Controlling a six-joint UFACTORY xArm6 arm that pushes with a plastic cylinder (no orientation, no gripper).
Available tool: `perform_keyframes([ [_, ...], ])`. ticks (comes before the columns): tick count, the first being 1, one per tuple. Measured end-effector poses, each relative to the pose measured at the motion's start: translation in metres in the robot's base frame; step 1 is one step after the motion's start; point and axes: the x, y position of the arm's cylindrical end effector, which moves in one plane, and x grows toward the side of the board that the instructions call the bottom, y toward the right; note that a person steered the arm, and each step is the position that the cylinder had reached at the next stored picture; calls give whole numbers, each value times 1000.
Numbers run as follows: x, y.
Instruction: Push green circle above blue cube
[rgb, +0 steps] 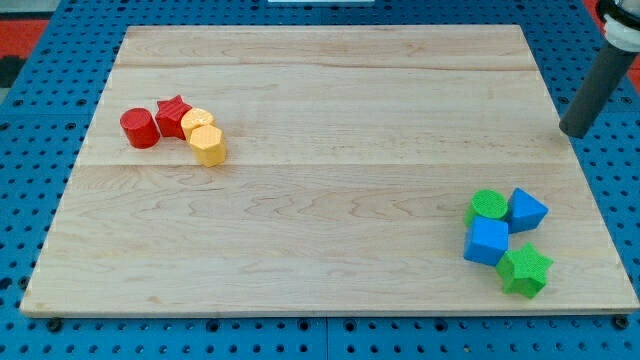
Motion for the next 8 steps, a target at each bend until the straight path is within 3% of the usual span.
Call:
perform_keyframes([
  [3, 6, 0],
  [5, 62, -5],
  [7, 135, -61],
  [8, 152, -94],
])
